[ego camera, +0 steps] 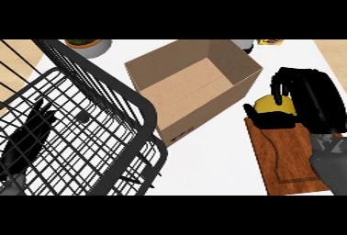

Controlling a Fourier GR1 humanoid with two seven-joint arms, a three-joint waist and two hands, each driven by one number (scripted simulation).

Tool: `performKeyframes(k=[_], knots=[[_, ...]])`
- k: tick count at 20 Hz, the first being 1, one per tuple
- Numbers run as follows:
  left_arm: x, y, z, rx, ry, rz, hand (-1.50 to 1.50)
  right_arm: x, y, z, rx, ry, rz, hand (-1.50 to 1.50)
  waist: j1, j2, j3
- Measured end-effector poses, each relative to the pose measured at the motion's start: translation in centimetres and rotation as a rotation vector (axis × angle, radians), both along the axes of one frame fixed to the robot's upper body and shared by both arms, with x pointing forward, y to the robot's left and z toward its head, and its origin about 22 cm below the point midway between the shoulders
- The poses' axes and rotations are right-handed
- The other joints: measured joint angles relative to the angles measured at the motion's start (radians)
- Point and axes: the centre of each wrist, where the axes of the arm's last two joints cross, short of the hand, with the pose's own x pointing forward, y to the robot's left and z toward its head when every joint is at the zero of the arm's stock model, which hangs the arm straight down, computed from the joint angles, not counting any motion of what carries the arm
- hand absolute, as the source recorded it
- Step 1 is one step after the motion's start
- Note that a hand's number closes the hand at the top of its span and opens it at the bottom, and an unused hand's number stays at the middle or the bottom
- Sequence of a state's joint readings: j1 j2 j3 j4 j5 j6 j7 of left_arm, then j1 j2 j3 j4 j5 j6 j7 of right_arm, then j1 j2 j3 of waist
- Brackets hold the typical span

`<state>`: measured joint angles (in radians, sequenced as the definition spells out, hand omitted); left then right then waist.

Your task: Pick the lemon from the cutting board and place it in the cardboard box

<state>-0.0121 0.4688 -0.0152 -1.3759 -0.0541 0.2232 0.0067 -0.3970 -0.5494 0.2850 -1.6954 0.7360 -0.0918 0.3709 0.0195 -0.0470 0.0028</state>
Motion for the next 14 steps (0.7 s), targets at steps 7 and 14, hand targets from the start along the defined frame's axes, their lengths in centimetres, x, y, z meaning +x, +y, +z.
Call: performKeyframes(k=[7,14], knots=[[0.5,-0.3,0.2,0.000,-0.005,-0.019,0.00,3.1,5.1,3.7,0.160,0.004,0.046,1.50,0.015,0.008,-0.001],[0.7,-0.5,0.4,-0.001,-0.006,-0.028,0.00,7.3,9.5,4.9,0.288,0.066,0.039,1.50,0.024,0.014,-0.001]])
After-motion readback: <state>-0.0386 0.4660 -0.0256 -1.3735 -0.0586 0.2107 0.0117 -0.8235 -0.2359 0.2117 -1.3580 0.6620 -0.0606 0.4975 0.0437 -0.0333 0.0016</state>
